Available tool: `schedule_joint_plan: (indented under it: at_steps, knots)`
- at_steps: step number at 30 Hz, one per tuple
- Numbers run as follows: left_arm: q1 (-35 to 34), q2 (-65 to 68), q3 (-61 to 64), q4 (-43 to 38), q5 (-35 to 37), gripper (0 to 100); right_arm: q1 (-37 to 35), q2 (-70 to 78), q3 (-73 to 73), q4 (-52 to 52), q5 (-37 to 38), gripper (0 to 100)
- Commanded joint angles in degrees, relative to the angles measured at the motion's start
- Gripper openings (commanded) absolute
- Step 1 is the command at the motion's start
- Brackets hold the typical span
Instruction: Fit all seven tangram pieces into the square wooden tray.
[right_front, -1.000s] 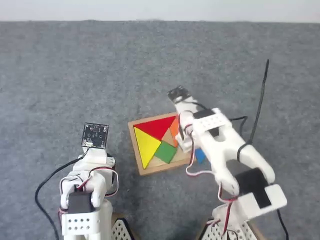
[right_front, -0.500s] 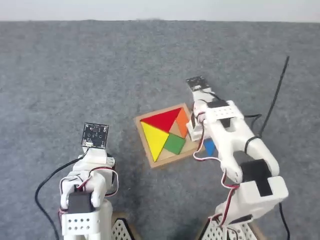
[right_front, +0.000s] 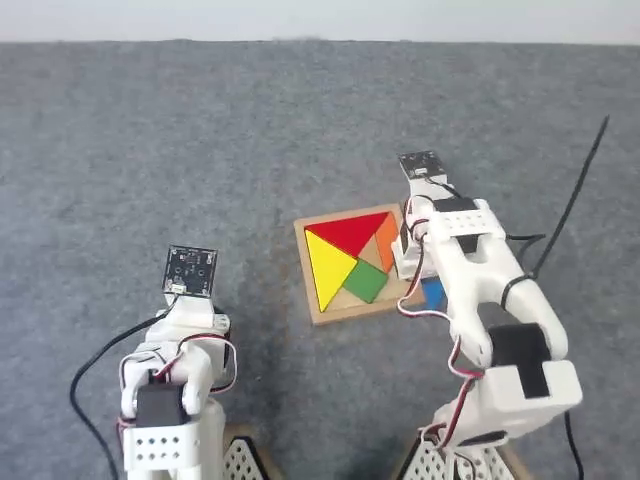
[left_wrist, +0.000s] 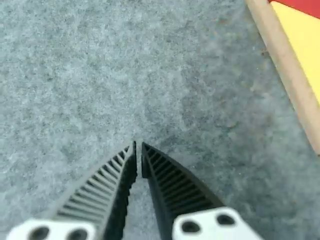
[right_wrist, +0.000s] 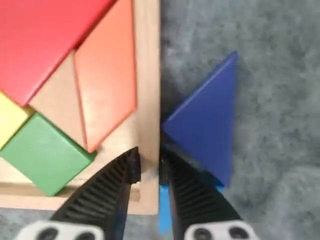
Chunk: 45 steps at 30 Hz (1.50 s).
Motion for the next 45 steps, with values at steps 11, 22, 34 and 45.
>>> schedule_joint_plan:
  at_steps: [11,22,34,45]
  knots:
    - [0.3,-0.9,-0.6,0.2,-0.1,2,4.4,-17.5,-3.0,5.3,2.3,18.1]
    - [0.3,-0.9,-0.6,0.2,-0.1,2,3.1,3.2,-17.9,5.4,5.6,22.9]
    - [0.3,-0.9,-0.6,0.2,-0.1,2,0.9,14.5,-20.7,5.5,5.5,23.5]
    - [0.3,-0.9,-0.6,0.2,-0.1,2,5.3,15.3,-20.6,5.5,5.5,23.5]
